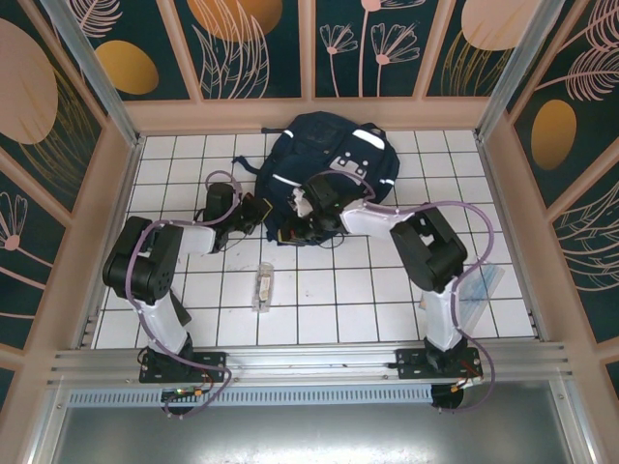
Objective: Pack books, pencil case, and school supplies into a backpack
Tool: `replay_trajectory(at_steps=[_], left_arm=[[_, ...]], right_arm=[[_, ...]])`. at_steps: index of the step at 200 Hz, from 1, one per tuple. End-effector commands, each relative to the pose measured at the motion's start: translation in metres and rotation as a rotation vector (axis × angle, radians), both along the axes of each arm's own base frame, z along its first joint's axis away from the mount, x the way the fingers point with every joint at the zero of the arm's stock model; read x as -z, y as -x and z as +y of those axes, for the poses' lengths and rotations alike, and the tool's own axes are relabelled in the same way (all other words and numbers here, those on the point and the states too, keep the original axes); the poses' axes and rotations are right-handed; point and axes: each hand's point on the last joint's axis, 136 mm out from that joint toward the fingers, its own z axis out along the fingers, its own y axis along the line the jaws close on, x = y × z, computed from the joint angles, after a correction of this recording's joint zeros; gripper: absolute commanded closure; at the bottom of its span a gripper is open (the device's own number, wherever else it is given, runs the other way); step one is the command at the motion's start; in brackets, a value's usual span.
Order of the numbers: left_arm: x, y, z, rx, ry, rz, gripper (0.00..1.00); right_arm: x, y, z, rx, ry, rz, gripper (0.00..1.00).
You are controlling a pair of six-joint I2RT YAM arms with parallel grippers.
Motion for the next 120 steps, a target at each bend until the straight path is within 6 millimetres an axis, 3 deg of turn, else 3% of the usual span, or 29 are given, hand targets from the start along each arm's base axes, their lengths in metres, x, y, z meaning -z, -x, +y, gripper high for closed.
replay_trajectory(at_steps=[1, 30, 61, 91, 120], left_arm=[[-0.026, -0.03, 0.016, -0.06, -0.052, -0.114, 1.0], [-0.031, -0.033, 0.022, -0.061, -0.081, -0.124, 1.0], [-0.037, -0.032, 0.025, -0.055, -0.092, -0.133, 1.0], [-0.043, -0.028, 0.025, -0.014, -0.127, -0.138, 1.0], [-0.045, -0.024, 0.032, -0.007, -0.175, -0.137, 1.0]], right_arm=[[0.016, 0.037, -0.045, 0.005, 0.119, 0.119, 1.0], [0.037, 0.043, -0.099, 0.045, 0.279, 0.149, 1.0], [0.051, 0.032, -0.149, 0.09, 0.438, 0.123, 1.0], [0.057, -0.004, -0.2, 0.174, 0.589, 0.037, 1.0], [0.049, -0.027, -0.227, 0.194, 0.696, -0.082, 1.0]])
